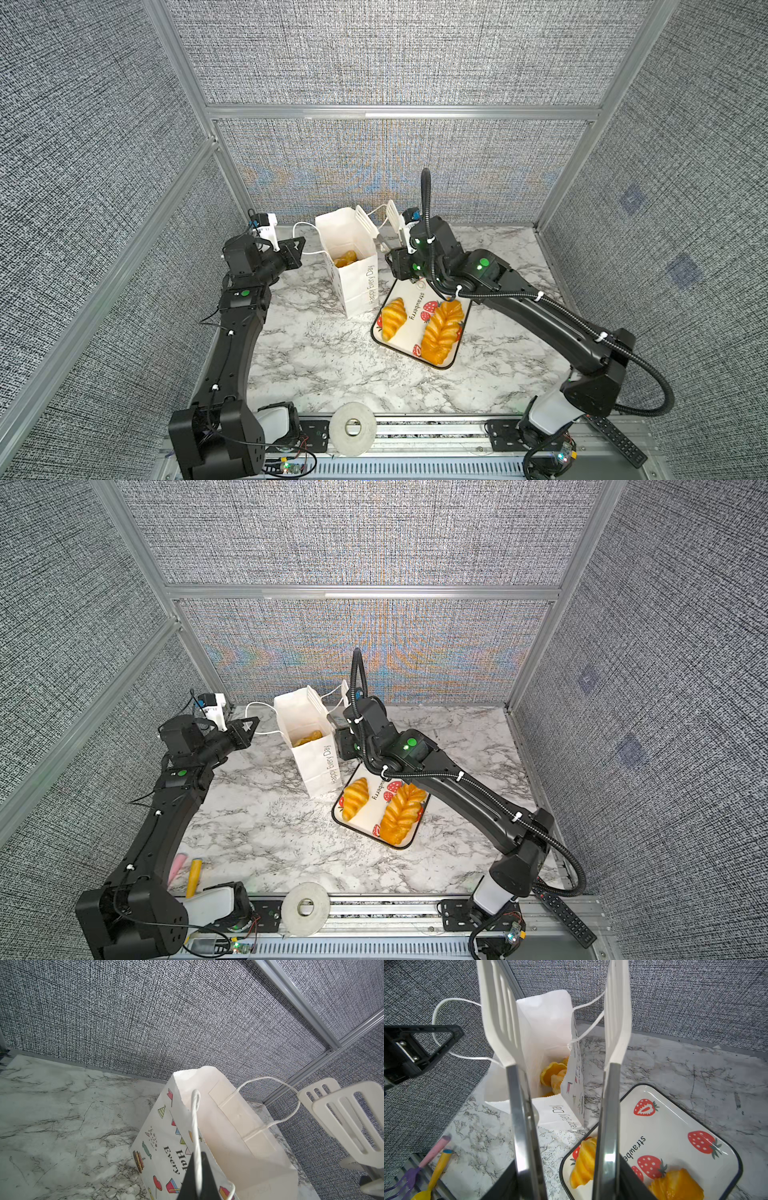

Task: Place the fake bread into the paper bag
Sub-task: 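Raise the open tongs out of the bag toward the tray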

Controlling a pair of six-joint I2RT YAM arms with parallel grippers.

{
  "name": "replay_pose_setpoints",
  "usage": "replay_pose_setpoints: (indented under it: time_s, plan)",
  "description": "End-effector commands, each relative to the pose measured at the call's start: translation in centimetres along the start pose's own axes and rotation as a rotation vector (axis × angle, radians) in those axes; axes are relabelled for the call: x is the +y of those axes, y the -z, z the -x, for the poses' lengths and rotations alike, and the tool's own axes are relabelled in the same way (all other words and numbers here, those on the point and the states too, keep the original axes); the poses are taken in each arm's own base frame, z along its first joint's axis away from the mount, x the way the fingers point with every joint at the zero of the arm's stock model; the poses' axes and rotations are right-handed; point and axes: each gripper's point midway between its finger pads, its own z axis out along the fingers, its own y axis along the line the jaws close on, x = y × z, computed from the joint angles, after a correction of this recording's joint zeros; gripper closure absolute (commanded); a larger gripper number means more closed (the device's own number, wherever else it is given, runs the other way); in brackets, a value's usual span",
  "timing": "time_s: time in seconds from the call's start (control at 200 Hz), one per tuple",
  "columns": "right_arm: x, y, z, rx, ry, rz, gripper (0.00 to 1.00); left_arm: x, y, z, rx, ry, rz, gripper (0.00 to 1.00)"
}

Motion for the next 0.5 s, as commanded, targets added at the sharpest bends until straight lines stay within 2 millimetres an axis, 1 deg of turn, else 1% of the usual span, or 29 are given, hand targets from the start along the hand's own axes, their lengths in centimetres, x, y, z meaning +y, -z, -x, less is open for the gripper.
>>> replay_pose_setpoints:
  time_s: [0.0,0.195,0.345,0.495]
  plan:
    - [-0.6,0.6,0.7,-0.046,-0.037,-0.007,0.44,-0.3,0.0,0.3,-0.01,-0.014,-0.014,1.0]
    - [-1.8,2.0,-0.6,-0.053,-0.053,-0.019,0.44,-0.3,-0.1,0.2,-0.008,-0.012,-0.015,1.0]
    - [-3.1,2.2,-2.2,-0.03,-0.066,-0.049,0.44,-0.2,-0.1,0.2,-0.007,-0.011,-0.013,1.0]
    - [-3.8,2.1,-4.0,0.0,-0.084,-0.061,0.44,-0.2,-0.1,0.2,-0.008,-0.012,-0.014,1.0]
